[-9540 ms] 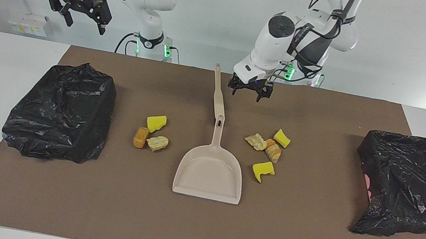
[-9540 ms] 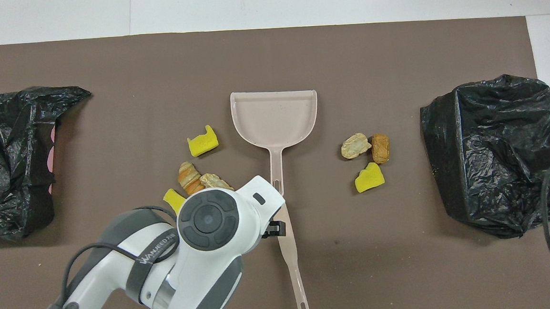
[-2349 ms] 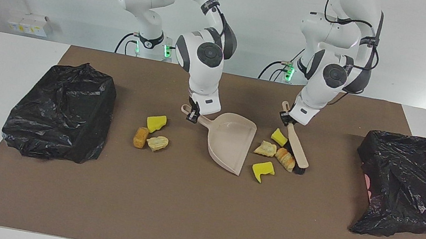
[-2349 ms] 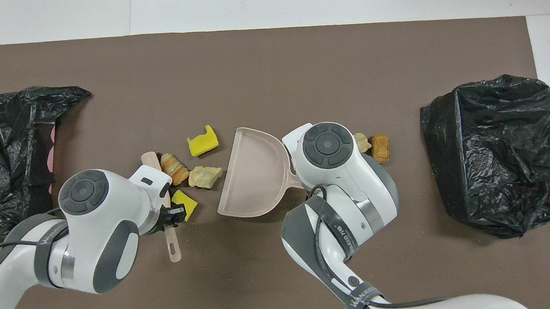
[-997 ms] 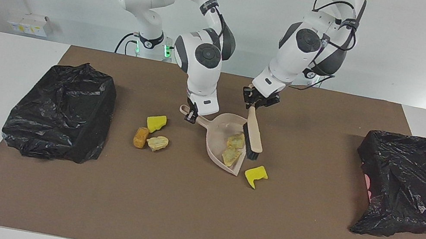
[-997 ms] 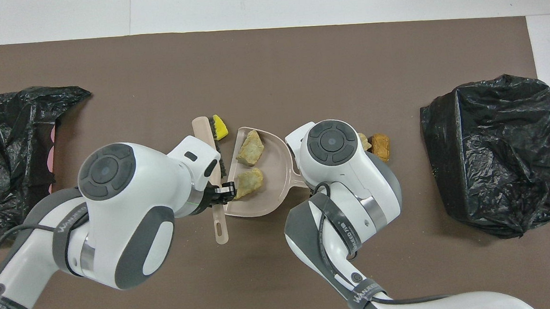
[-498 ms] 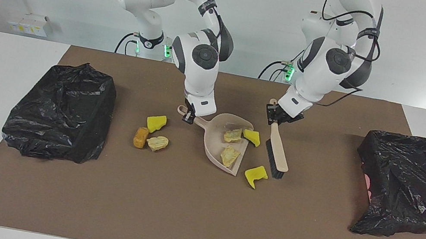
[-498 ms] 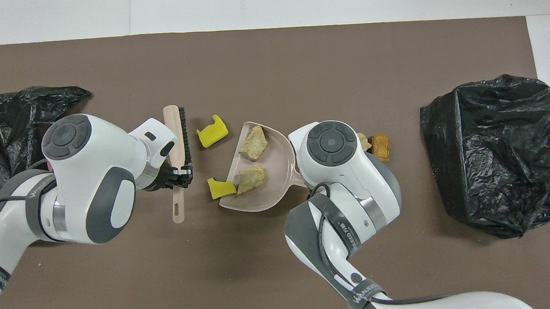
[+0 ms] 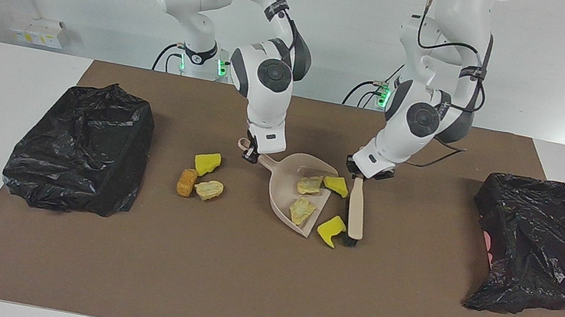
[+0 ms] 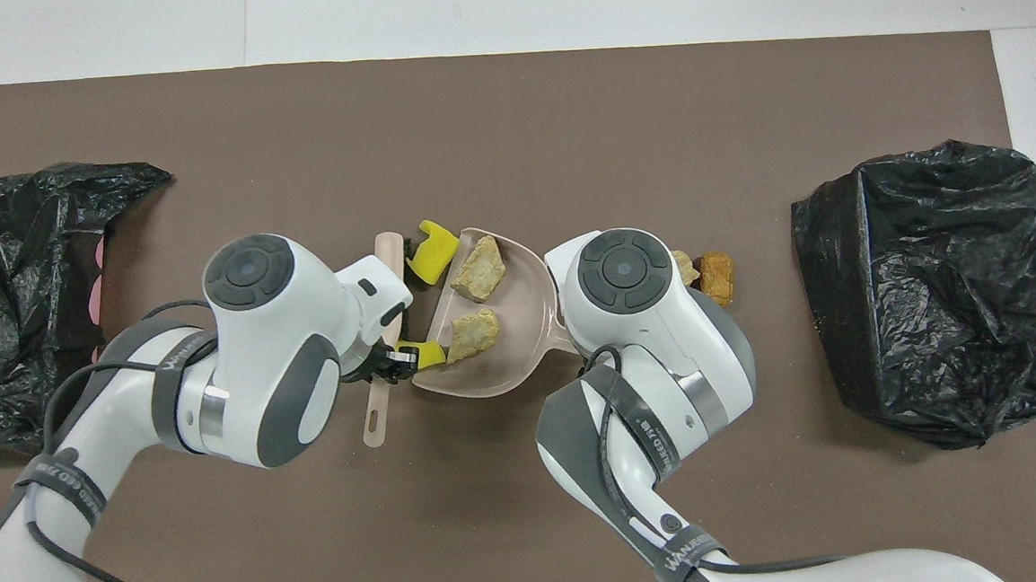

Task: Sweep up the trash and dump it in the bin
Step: 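Sweep the sponge and chunks into the dustpan with the left gripper's brush, then carry the loaded dustpan to the black bag with the right gripper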

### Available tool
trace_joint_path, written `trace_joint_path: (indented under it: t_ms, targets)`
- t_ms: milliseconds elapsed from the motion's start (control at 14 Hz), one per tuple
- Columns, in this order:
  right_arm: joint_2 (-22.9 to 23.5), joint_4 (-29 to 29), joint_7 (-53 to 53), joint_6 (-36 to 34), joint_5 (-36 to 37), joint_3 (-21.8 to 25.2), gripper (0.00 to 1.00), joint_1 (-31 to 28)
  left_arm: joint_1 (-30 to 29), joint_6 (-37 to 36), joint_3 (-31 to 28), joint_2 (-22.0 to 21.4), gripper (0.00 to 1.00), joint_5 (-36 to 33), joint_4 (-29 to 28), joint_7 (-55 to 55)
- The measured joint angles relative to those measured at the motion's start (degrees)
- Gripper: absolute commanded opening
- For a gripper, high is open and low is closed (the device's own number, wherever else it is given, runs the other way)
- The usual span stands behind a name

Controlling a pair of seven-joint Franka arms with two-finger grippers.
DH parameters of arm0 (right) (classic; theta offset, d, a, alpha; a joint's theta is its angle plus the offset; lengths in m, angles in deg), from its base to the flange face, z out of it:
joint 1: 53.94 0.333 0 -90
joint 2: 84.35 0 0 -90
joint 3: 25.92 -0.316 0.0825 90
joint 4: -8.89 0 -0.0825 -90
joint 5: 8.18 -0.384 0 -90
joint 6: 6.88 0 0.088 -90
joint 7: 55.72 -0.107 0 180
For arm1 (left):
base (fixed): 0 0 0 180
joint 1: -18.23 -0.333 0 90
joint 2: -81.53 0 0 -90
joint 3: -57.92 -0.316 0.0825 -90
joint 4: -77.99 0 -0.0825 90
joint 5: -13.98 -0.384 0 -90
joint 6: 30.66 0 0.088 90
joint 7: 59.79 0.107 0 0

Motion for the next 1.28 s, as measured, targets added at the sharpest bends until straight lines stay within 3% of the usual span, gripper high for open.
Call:
trace_joint_path:
  t_ms: [356,1068,1281]
  targets:
    - [0.0,0.02,0.0,0.0,0.0,0.01,0.0,0.0,6.73,-0.05,0.21,-3.39,0.0,-0.02,-3.69,-2.57]
    - [-0.09,0.01,-0.01,0.02,0.0,0.19,0.0,-0.11,-1.67,-0.44,-1.54,-3.49,0.0,-4.83,-3.79,-2.47]
    - [-2.23,-0.3,-0.55,0.05,0.0,0.34,0.0,-2.24,-2.09,-0.55,-1.57,-3.41,0.0,-4.83,-3.92,-2.85]
